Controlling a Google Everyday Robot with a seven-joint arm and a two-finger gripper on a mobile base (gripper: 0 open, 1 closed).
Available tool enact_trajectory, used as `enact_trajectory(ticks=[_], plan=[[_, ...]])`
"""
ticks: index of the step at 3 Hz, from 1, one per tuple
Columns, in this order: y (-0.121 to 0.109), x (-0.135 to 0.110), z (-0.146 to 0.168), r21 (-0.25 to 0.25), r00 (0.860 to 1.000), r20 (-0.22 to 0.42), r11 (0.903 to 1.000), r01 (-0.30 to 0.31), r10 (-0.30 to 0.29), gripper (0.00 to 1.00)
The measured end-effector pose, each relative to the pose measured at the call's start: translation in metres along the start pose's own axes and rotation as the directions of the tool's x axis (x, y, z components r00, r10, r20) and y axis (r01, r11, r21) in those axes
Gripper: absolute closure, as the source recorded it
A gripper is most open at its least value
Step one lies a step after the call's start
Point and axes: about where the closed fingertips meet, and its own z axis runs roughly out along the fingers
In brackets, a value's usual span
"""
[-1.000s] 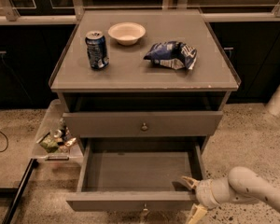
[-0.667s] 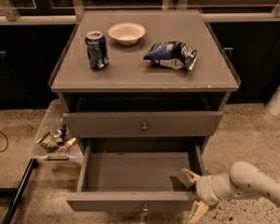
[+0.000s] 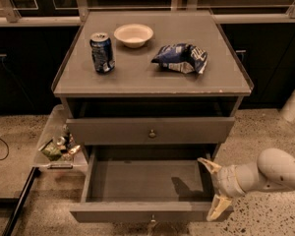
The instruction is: Open middle drawer
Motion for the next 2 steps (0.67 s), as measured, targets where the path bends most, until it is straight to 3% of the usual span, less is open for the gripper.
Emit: enact_trajectory(ticks=[2], plan=[[-0.023, -0.049, -0.069, 0.054, 0.996, -0.002, 0.9949, 0.085, -0.085, 0.00]])
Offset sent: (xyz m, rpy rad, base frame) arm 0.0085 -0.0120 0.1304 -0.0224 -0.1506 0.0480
